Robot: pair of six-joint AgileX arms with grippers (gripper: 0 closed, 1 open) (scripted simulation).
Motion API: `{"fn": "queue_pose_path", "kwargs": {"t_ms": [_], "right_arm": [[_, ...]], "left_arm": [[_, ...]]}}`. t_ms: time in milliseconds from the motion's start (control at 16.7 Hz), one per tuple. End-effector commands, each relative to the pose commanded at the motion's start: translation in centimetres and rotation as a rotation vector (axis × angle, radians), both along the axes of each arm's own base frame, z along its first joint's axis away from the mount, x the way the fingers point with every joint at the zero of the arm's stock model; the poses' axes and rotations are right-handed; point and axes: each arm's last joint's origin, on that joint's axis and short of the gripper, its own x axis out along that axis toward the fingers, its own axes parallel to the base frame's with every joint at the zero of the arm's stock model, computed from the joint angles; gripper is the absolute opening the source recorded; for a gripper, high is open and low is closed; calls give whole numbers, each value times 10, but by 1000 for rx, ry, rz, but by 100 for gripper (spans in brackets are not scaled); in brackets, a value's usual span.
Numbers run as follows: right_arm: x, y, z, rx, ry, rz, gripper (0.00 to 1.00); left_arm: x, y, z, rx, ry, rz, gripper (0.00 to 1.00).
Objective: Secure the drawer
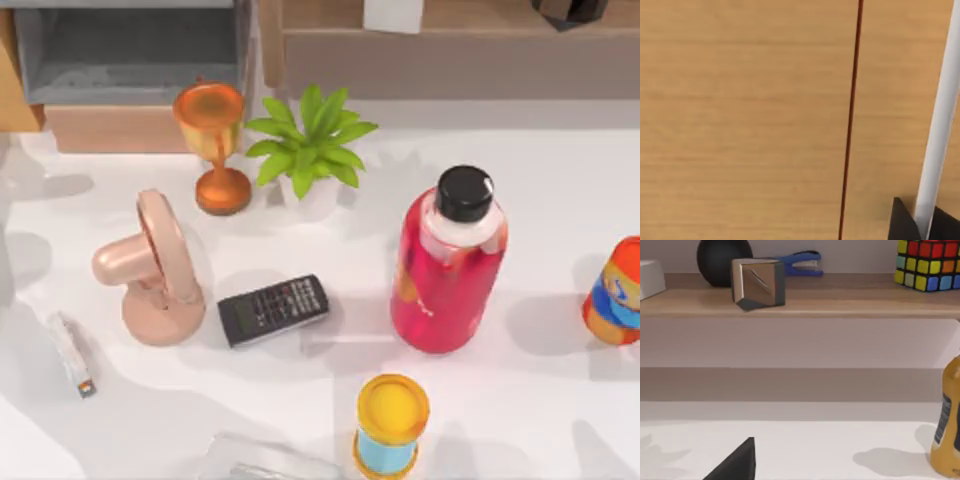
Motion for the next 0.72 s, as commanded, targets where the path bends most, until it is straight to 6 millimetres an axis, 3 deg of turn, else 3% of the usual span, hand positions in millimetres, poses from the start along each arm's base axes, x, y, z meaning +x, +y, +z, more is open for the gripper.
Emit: {"fn": "queue_pose_path", "kwargs": {"t_ms": [720], "right_arm": [[0,0,0,0,0,0,100]], "left_arm": [[0,0,0,0,0,0,90]]}}
